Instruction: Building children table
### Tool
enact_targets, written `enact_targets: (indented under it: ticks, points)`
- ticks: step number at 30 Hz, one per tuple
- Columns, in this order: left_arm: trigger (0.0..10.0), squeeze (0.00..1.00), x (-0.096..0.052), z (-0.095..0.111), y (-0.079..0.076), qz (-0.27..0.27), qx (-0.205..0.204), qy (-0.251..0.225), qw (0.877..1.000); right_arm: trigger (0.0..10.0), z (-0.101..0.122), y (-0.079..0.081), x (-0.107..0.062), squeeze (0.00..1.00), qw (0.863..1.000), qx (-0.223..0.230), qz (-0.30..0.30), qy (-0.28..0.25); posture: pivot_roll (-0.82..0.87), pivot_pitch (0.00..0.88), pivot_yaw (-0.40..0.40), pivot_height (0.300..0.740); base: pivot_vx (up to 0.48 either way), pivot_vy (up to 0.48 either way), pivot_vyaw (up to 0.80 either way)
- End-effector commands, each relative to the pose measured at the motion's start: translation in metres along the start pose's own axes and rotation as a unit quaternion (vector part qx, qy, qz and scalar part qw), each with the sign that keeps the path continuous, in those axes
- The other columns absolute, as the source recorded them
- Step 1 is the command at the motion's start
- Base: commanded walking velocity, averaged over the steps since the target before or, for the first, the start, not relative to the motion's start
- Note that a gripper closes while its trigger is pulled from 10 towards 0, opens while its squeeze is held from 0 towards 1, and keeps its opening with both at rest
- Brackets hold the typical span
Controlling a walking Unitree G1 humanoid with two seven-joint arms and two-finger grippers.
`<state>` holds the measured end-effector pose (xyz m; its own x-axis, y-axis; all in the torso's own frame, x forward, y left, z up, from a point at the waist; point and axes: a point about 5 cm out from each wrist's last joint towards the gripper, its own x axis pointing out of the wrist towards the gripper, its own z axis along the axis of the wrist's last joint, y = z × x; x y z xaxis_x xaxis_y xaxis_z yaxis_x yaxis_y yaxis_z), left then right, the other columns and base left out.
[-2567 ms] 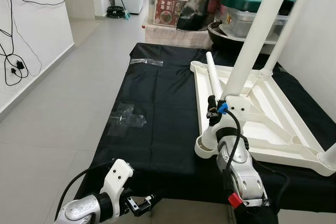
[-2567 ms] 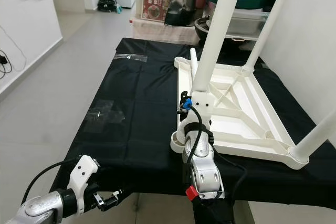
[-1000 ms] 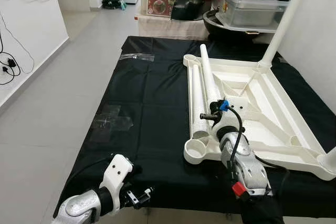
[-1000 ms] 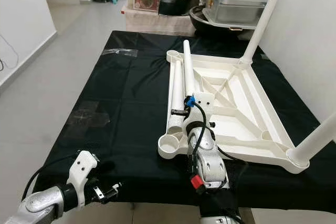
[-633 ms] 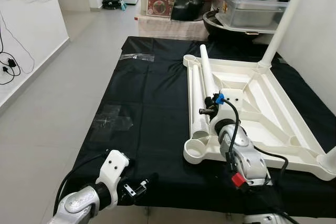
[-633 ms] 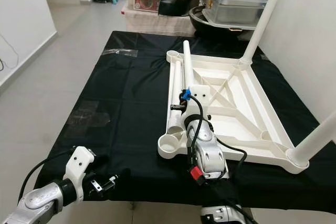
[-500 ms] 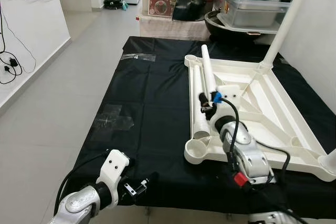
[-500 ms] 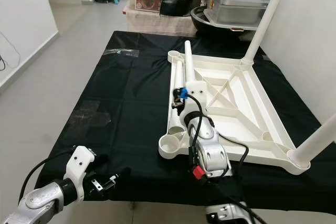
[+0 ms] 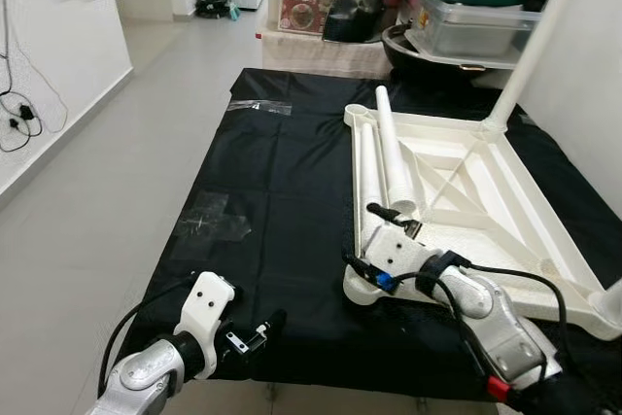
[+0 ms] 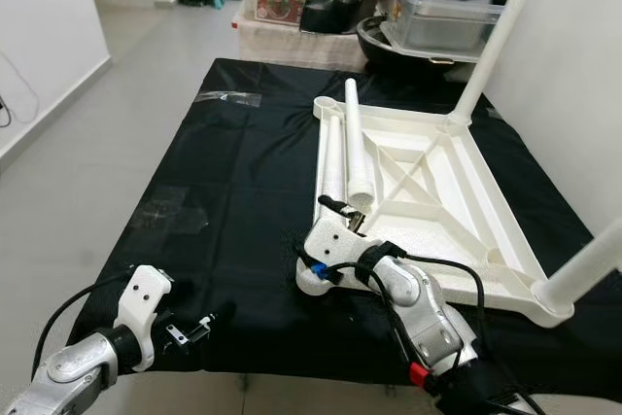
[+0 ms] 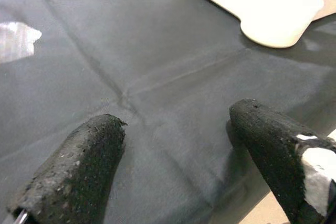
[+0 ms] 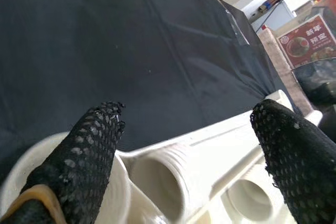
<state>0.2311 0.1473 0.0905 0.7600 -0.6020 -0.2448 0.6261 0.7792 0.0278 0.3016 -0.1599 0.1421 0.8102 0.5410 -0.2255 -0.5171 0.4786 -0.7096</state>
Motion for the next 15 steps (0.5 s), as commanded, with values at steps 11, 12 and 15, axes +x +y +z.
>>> enact_targets:
  ticks: [11,12,15]
  points:
    - [10.0,0.0,0.002,-0.003,0.002,0.012,0.005,0.006,1.0,10.0,-0.017,-0.01,0.011,0.0,0.996,-0.029,-0.021,0.086,0.05,0.0,-0.109,0.74,0.0,0.0,0.0]
    - [10.0,0.0,0.002,-0.003,0.002,0.012,0.005,0.006,1.0,10.0,-0.017,-0.01,0.011,0.0,0.996,-0.029,-0.021,0.086,0.05,0.0,-0.109,0.74,0.0,0.0,0.0]
    - [10.0,0.0,0.002,-0.004,0.002,0.015,0.007,0.008,1.0,10.0,-0.024,-0.006,0.008,0.0,0.993,-0.054,0.005,0.109,0.05,0.0,-0.111,0.74,0.0,0.0,0.0]
